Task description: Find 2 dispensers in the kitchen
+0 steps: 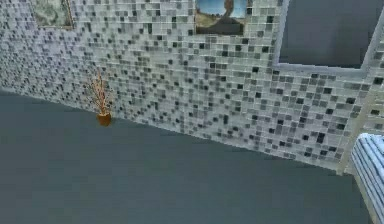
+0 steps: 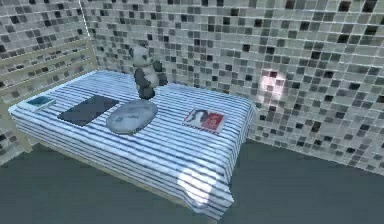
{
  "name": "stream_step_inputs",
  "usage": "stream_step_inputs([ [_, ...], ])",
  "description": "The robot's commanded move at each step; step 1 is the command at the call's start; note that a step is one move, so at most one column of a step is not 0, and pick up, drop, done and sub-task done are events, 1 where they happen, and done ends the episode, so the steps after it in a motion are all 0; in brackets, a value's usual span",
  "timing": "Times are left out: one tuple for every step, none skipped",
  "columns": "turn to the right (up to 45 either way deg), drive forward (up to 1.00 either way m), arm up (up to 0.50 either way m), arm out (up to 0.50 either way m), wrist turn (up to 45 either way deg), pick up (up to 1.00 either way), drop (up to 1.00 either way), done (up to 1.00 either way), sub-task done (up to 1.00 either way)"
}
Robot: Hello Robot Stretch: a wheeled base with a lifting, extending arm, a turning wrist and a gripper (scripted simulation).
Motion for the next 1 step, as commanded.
stream_step_inputs([
  [-36.0,0.0,0.0,0.0,0.0,0.0,0.0,0.0,0.0],
])
